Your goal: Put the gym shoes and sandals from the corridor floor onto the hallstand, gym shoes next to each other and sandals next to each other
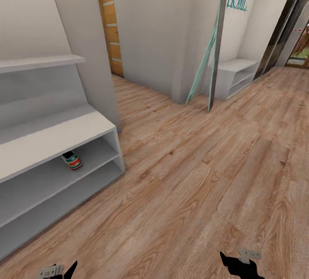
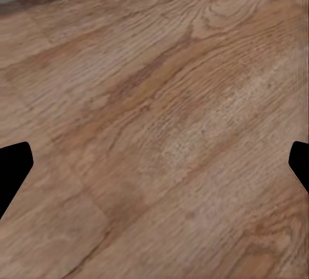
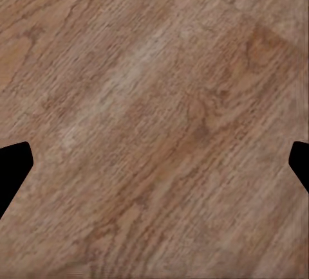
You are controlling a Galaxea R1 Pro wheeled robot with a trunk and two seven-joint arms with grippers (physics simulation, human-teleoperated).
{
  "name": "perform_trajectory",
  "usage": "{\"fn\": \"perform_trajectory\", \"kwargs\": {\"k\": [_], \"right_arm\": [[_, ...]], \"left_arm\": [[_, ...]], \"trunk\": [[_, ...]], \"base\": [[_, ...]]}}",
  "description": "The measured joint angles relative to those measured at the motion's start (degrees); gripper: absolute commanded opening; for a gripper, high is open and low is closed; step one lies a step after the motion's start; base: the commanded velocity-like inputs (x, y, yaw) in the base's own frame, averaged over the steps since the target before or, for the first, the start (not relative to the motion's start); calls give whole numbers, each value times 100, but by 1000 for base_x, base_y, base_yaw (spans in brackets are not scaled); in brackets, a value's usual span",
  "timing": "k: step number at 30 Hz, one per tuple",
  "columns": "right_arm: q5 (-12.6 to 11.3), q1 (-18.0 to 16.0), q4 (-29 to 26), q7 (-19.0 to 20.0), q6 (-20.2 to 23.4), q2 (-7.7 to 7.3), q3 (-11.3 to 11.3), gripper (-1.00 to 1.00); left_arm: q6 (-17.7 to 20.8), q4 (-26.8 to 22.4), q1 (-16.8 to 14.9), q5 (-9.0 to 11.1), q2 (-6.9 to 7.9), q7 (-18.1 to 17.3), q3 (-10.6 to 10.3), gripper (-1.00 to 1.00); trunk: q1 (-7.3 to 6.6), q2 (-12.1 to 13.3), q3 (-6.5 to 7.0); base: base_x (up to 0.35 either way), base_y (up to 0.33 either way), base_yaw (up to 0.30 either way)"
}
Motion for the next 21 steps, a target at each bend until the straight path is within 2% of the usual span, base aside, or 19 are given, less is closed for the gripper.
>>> {"fn": "perform_trajectory", "kwargs": {"k": [10, 16, 21], "right_arm": [[0, 15, 0, 1, -6, -7, -6, 100], [0, 17, 0, 1, -7, -7, -6, 100], [0, 17, 0, 0, -7, -6, 0, 100]], "left_arm": [[-2, -4, 0, -13, 6, -4, -37, 100], [3, -9, 0, -126, 3, -6, -48, 100], [4, -10, 0, -168, -4, -7, -49, 100]], "trunk": [[0, 0, 51], [0, 0, 82], [-3, 0, 107]], "base": [[0, 0, -276], [4, 0, -276], [211, 0, -276]]}}
